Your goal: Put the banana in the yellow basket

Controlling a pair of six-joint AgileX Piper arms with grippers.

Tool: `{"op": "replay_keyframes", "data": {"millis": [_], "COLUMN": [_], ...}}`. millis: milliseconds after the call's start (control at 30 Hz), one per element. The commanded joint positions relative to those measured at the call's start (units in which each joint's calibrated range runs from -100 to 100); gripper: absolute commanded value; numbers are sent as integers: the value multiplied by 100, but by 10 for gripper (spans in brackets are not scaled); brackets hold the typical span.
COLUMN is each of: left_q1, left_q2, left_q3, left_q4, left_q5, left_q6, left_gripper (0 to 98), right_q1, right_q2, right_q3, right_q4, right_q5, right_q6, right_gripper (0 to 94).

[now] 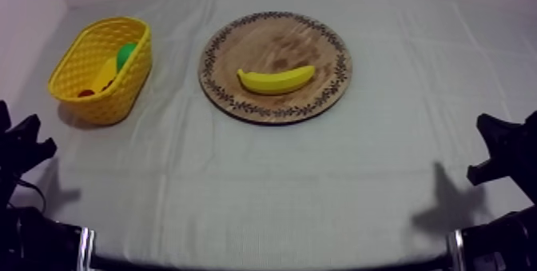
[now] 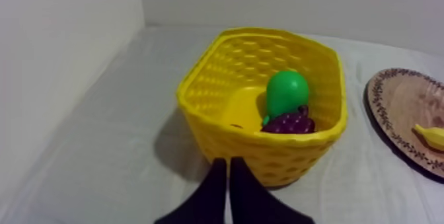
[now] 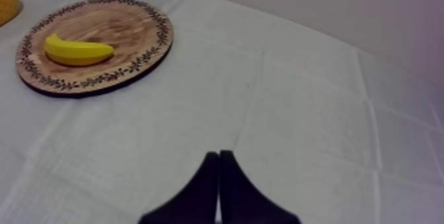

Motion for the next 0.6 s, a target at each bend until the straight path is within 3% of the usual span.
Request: {"op": "replay_keyframes", "data": {"millis": [0, 300, 567], "left_q1": [-5, 48, 51], "left_q2": [-5, 8, 618], "left_q3": [-1, -13, -408], "left_q4": [-1, 7, -40], "left_q5": [-1, -25, -702], "left_q6": [29, 169, 205], "left_gripper": [0, 0, 0], "right_q1": [0, 0, 0], "right_q2": [0, 0, 0], "right_q3": [-3, -3, -3], "right_q4": [1, 1, 1], "right_q5": [-1, -1, -1], "right_q6": [0, 0, 0], "right_gripper": [3, 3, 3]}}
